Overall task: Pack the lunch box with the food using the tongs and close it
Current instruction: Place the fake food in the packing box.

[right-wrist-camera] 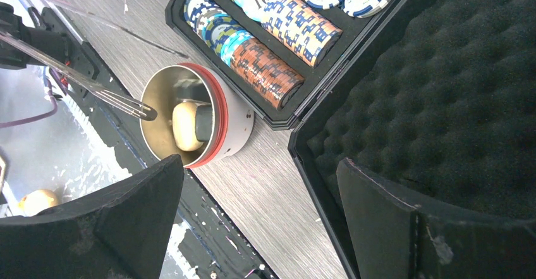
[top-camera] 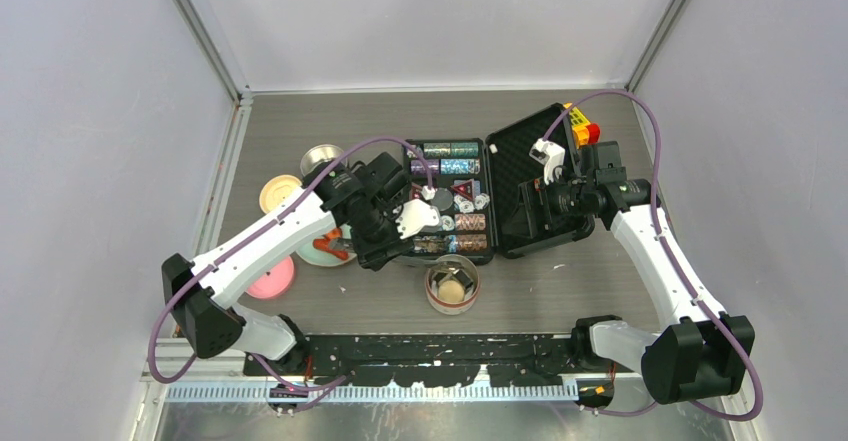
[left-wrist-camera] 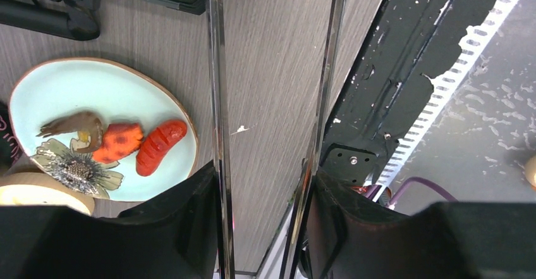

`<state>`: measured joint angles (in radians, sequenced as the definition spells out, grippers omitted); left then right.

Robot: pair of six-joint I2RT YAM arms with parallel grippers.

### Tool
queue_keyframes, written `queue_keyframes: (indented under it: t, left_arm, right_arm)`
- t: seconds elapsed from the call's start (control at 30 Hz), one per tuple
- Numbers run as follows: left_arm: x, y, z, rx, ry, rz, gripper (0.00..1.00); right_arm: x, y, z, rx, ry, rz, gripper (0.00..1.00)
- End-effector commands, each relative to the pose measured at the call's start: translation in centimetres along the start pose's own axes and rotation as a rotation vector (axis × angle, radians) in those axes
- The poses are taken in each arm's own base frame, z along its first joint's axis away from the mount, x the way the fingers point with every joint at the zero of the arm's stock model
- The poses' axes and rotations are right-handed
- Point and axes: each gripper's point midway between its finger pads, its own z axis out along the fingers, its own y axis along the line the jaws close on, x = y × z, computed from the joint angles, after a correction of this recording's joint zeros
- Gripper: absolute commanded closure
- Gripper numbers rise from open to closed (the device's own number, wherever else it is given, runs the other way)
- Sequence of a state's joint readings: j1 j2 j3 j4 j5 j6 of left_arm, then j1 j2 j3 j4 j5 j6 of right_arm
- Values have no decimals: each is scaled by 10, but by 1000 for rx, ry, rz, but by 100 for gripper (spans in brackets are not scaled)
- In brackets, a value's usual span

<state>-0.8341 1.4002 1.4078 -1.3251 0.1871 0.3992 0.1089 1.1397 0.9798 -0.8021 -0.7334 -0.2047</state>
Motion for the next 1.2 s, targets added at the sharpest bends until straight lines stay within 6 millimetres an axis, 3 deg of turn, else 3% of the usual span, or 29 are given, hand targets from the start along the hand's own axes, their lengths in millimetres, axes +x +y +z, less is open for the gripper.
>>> queue_keyframes:
  t: [0.0, 0.23, 0.43, 0.67, 0.83, 1.03, 1.17]
  left_arm:
    - [-13, 8, -8, -52, -54, 13, 51]
    - [-12, 13, -20, -79, -95, -19, 52]
    - [4, 35, -42, -150, -180, -170, 52]
    - [67, 71, -56, -255, -196, -491, 49]
    - [113, 82, -60, -289, -152, -576, 49]
    - [162, 79, -71, -304, -78, -435, 50]
    - [183, 78, -75, -307, -5, -316, 51]
  right_arm:
    - [-8, -2, -2, 11, -16, -25, 5]
    - [-8, -2, -3, 11, -19, -27, 4]
    - [-9, -1, -4, 11, -21, -29, 4]
    - [-9, 0, -4, 4, -24, -29, 5]
    - [-11, 1, -5, 7, -31, -31, 5]
    - [-12, 1, -6, 11, -34, -40, 5]
    - [-12, 2, -6, 6, -32, -38, 5]
